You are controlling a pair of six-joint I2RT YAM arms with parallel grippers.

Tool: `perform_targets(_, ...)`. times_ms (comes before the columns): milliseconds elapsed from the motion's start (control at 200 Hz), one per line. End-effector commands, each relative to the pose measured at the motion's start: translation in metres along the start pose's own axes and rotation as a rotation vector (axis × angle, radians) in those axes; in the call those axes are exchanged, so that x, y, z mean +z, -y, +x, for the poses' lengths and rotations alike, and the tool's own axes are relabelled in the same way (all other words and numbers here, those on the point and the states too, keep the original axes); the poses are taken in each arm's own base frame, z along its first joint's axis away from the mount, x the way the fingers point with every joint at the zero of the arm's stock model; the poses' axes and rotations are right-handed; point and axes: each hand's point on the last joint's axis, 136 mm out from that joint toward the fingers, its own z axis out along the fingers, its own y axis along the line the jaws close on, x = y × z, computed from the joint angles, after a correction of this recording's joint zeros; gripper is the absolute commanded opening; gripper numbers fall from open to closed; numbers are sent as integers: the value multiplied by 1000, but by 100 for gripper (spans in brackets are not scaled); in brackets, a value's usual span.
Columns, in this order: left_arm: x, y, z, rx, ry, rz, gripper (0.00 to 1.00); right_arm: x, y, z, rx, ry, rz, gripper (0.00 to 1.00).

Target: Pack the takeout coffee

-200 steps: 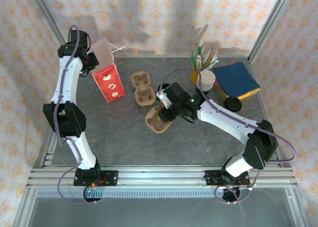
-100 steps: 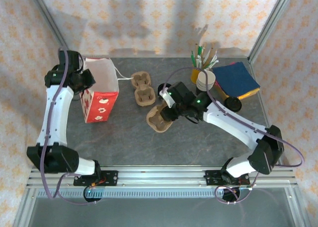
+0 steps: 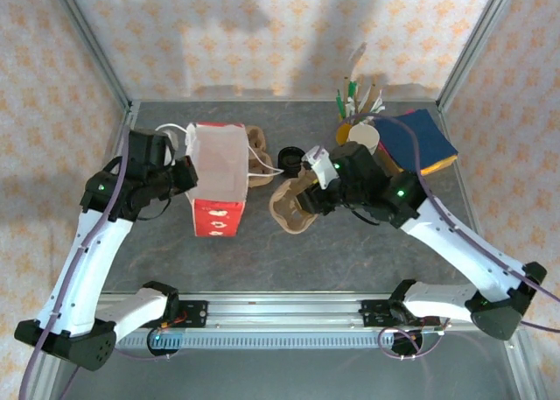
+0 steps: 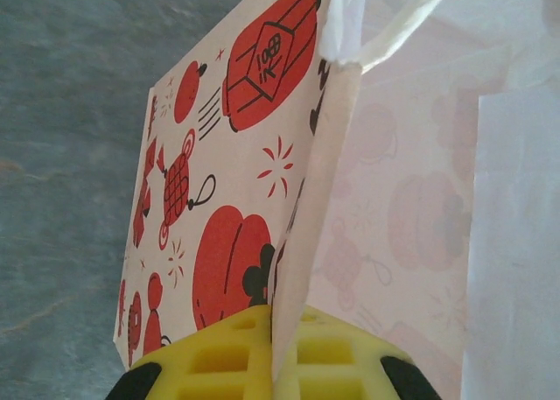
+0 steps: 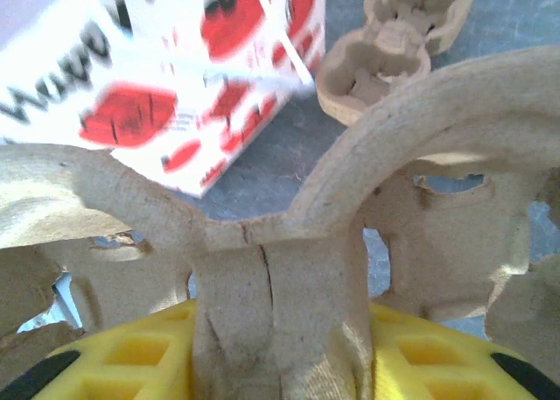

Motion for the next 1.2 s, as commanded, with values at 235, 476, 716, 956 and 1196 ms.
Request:
perform_targets(235,14,46,51,33,-152,158,0,-60,-14,-17,49,108,-32,38)
perform_targets(476,19,88,67,62,-200,295,0,-87,-17,-22,49,172,-37,38)
perform_targets(716,34,114,76,115,-233,371,0,-89,-16,-36,7,125,-10,38)
perform_targets(956,50,121,87,231,-276,412,0,-74,-26,-49,-35,101,-67,39)
perform_targets(1196,49,134,91,278,-290,500,0,-37,-30,-48,-38,8,-109,39)
